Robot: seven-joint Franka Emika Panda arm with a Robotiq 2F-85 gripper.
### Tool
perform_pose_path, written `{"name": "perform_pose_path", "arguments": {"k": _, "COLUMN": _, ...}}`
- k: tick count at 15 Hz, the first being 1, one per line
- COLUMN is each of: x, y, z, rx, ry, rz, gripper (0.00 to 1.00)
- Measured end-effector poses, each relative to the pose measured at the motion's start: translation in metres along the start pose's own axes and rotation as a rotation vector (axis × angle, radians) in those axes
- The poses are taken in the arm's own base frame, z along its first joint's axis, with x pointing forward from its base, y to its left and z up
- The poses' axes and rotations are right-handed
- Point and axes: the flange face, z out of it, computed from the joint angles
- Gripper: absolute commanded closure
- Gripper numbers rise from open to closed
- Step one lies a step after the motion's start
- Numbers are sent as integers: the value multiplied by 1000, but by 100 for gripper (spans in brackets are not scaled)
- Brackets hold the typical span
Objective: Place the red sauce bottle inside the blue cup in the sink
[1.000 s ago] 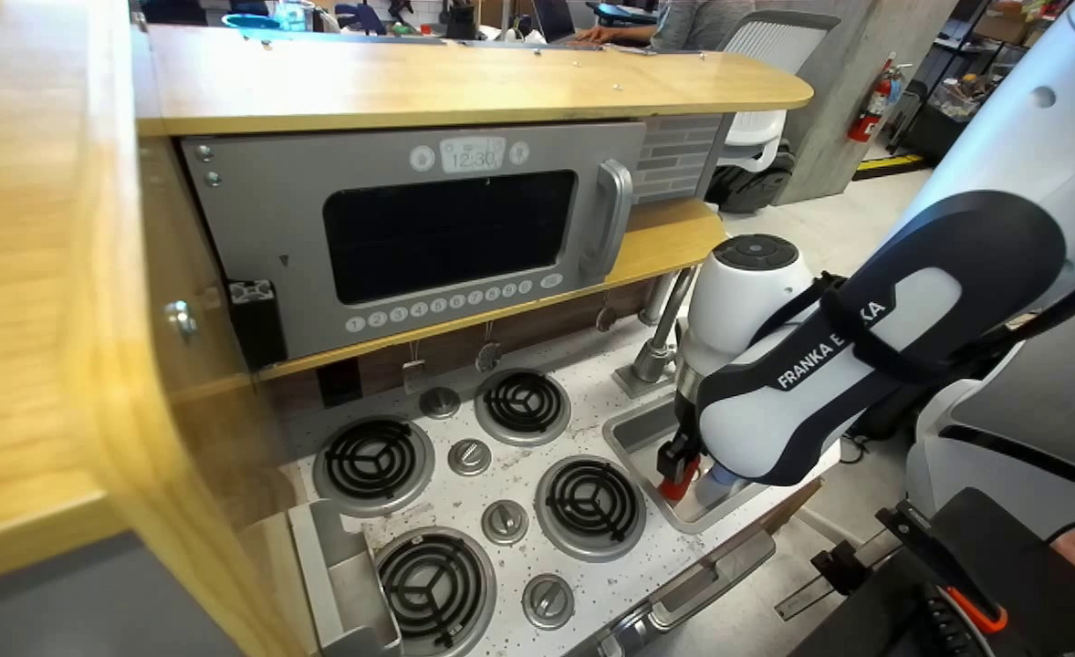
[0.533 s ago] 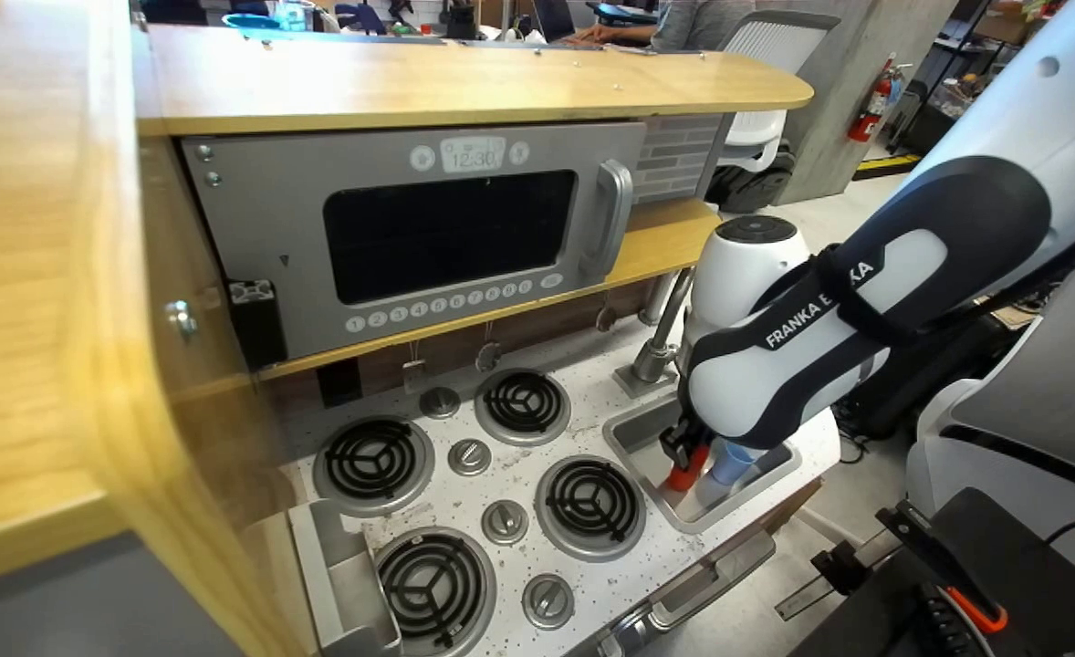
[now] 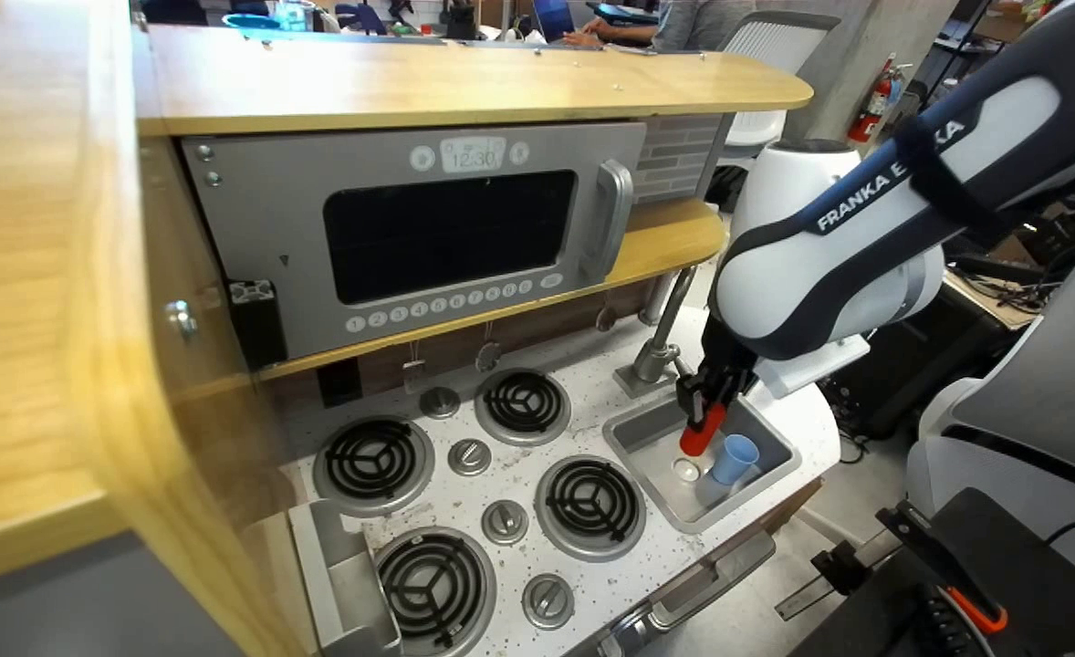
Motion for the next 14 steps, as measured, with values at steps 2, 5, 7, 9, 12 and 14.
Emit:
{"name": "perform_pose_path", "arguments": {"k": 2, "x": -5, "y": 18, "z": -20, "rx": 3, "ry": 13, "rz": 39, "gripper": 87}}
{"name": "perform_pose_path", "arguments": {"k": 5, "x": -18, "y": 42, "z": -43, "rx": 13, "ry": 10, "rz": 96, "gripper": 87}}
{"name": "perform_pose_path", "arguments": {"k": 7, "x": -27, "y": 55, "z": -51, "rx": 19, "ry": 3, "rz": 130, "gripper": 87}}
{"name": "perform_pose_path", "arguments": {"k": 9, "x": -34, "y": 67, "z": -52, "rx": 21, "ry": -1, "rz": 158, "gripper": 87}}
{"name": "perform_pose_path", "arguments": {"k": 12, "x": -42, "y": 79, "z": -47, "rx": 14, "ry": -14, "rz": 180, "gripper": 87}}
{"name": "perform_pose_path", "arguments": {"k": 14, "x": -45, "y": 84, "z": -42, "rx": 10, "ry": -23, "rz": 189, "gripper": 87}}
